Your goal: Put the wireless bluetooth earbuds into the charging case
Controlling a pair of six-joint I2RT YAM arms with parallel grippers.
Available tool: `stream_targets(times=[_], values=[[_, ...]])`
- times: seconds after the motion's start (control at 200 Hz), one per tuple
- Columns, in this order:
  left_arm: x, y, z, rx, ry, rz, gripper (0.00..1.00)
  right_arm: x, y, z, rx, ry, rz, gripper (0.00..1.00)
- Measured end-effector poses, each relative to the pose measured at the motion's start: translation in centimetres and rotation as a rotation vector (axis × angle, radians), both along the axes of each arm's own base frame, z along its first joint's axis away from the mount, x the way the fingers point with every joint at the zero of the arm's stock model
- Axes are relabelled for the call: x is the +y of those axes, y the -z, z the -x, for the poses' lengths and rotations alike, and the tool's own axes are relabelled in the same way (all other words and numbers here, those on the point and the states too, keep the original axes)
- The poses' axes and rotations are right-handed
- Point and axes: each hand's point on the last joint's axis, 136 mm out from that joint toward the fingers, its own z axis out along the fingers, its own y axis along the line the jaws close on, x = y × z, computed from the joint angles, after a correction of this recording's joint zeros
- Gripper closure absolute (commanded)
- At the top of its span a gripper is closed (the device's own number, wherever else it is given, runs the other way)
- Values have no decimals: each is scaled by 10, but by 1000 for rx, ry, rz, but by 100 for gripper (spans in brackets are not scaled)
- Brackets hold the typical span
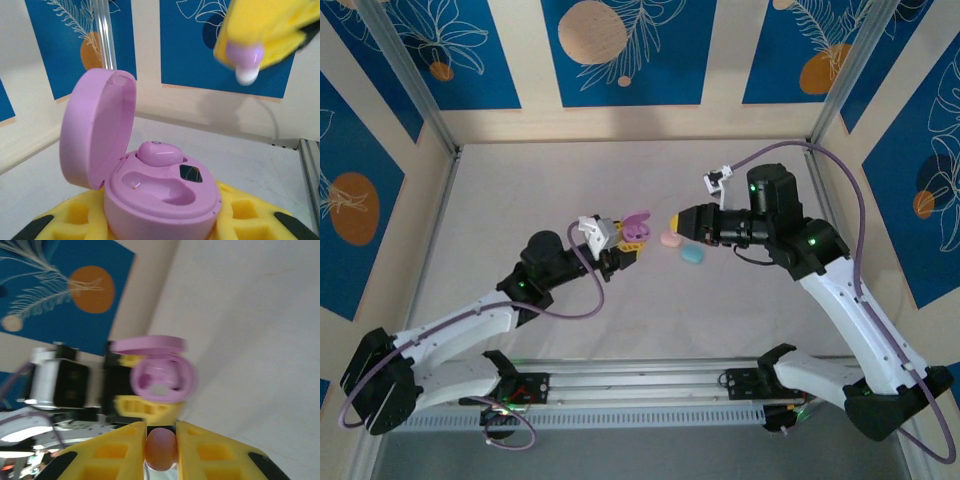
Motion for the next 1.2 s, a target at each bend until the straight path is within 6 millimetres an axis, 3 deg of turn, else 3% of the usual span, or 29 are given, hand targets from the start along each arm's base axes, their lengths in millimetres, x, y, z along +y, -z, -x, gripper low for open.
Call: stream_targets(times=[0.22, 0.605, 1.201], values=[[-10, 7, 0, -2, 24, -1, 72, 26, 6, -1, 68, -73, -37, 78], [-15, 2, 6, -14, 43, 12, 72, 50, 12, 2, 88, -122, -39, 78], [-18, 3, 9, -9, 46, 12, 71, 59, 31, -5, 71, -71, 55, 76]])
